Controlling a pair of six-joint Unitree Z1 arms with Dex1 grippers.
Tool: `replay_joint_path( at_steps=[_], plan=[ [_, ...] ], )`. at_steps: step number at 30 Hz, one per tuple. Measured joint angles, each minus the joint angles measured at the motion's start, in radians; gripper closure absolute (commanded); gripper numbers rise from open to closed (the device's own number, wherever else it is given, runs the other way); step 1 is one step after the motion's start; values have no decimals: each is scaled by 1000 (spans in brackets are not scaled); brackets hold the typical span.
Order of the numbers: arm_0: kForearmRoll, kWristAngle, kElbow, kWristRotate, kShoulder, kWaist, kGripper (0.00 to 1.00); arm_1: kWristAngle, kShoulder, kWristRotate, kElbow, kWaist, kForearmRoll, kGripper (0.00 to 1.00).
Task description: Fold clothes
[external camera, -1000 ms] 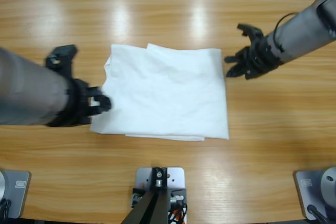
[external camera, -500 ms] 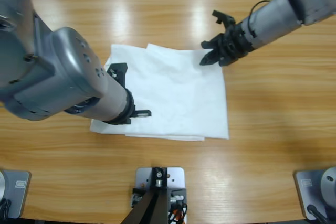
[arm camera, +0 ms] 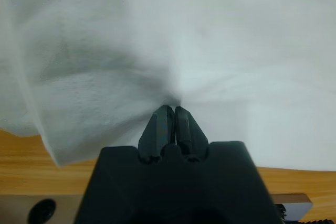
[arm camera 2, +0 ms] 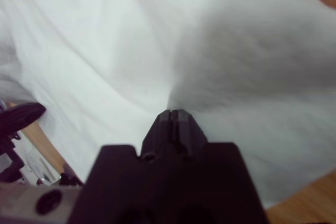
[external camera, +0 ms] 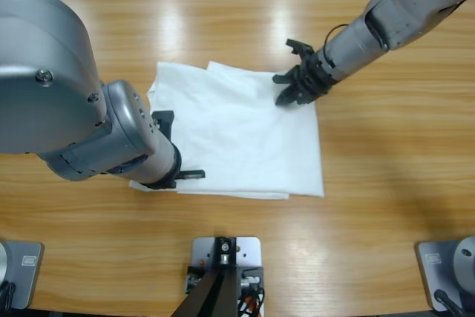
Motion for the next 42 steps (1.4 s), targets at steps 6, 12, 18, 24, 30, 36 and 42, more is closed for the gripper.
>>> replay_joint_path(
  at_steps=[6,12,18,24,30,36,42],
  plan=[
    [-126,-51,98,0,-38,31,1000,-4,20,0,-24,-32,0,1000],
    [-162,-65,130,0,-53,40,1000,-19,31,0,-41,-100,0,1000],
    [-183,-67,150,0,-64,44,1000,-59,50,-4,-86,-160,18,1000],
    [-193,-71,160,0,-72,47,1000,-96,43,-23,-124,-249,63,1000],
    [-196,-51,170,32,-131,78,1000,-88,-159,-25,-145,-219,173,1000],
    [-196,-37,33,168,-249,192,1000,-71,-419,34,-8,-8,227,1000],
    [-196,-63,-104,222,-199,302,1000,-67,-437,187,291,182,-57,1000]
  ],
)
